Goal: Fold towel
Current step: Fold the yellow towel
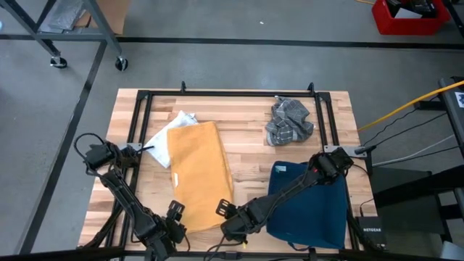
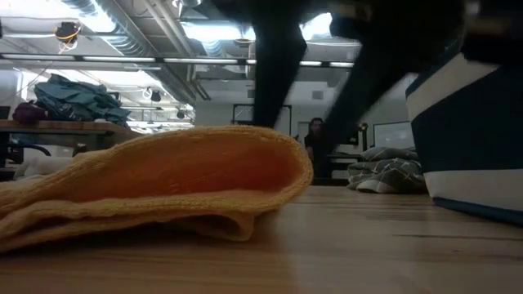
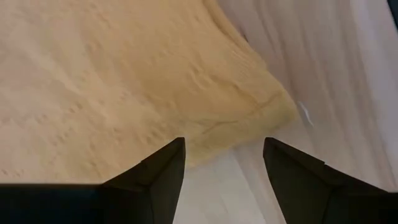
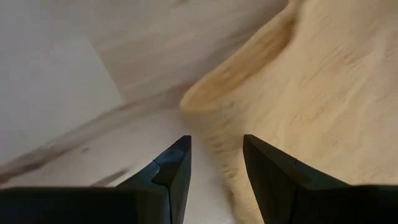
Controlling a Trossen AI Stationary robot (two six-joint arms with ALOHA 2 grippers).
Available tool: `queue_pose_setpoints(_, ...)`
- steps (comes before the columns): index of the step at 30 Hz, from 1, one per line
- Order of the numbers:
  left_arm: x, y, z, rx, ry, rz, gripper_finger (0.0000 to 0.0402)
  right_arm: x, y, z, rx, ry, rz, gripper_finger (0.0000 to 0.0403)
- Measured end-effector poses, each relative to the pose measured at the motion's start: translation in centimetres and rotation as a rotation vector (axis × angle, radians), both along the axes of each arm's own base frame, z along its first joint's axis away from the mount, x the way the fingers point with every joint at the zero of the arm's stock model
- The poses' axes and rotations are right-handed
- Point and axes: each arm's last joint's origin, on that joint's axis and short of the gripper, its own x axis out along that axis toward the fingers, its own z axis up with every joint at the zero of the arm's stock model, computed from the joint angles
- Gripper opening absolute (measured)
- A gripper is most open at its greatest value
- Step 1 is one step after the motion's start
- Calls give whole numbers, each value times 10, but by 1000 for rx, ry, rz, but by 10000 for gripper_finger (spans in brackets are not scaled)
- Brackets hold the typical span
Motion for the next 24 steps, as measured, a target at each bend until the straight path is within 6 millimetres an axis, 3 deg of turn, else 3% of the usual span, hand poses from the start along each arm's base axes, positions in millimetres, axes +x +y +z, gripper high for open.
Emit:
queue_pose_setpoints(14,14,-5,-8,-2,-100,-65,210,3,-9,-10,-42,-3,-31,150)
queue_pose_setpoints(24,31,2,-17,3,-105,-46,210,8,-7,-33,-37,27,-34,150)
